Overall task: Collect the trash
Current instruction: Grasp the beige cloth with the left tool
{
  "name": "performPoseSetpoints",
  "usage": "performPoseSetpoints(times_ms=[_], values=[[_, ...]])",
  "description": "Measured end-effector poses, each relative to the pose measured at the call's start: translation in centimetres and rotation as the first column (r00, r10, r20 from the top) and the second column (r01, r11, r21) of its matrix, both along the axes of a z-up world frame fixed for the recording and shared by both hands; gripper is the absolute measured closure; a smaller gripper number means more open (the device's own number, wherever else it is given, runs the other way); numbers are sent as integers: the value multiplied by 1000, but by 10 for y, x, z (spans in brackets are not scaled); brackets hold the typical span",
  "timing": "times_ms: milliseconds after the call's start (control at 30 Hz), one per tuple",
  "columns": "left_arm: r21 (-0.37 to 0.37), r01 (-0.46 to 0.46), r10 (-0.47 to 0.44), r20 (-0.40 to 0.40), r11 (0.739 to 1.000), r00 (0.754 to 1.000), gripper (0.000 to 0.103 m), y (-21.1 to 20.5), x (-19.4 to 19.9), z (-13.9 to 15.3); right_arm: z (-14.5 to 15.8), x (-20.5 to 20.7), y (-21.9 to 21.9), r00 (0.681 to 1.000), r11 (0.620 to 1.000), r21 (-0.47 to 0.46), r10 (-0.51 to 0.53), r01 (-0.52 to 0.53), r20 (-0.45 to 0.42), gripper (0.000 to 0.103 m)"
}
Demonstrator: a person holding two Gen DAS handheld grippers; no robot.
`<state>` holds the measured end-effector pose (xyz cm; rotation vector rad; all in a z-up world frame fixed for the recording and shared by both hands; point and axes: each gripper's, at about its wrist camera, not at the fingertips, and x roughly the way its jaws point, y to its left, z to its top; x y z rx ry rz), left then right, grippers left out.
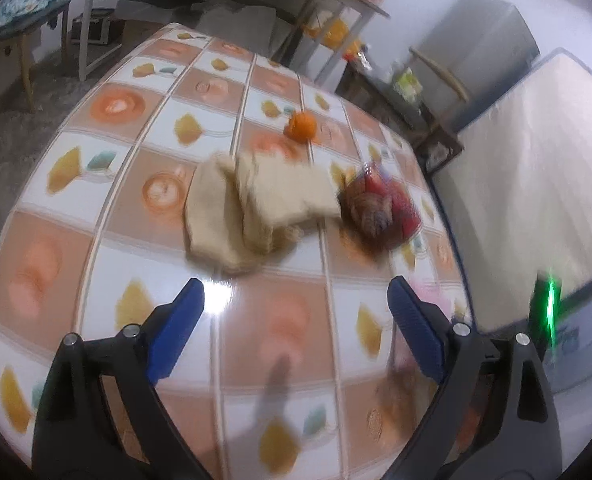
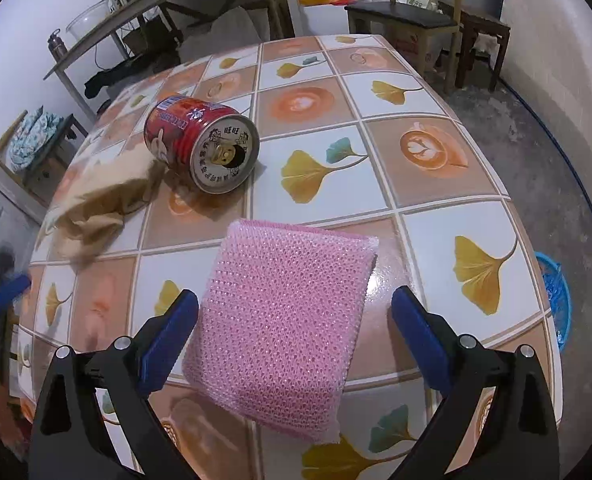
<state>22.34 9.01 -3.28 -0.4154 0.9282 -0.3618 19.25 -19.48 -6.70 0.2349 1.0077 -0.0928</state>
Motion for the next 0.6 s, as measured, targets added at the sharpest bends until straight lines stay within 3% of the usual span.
performPoseSetpoints(times_ms=[300, 467, 600], values=[[73, -140, 146, -79, 987, 986, 13, -8, 97, -26, -3, 9, 2, 1000, 1000, 8, 25, -25, -2, 9], [175, -90, 105, -82, 981, 991, 13, -30, 107, -35, -8, 11, -1, 1000, 999, 34, 26, -26, -11, 9], [287, -27, 50, -75, 957, 996, 13, -52, 108, -41, -9, 12, -3, 1000, 999, 46, 26, -25, -8, 9]])
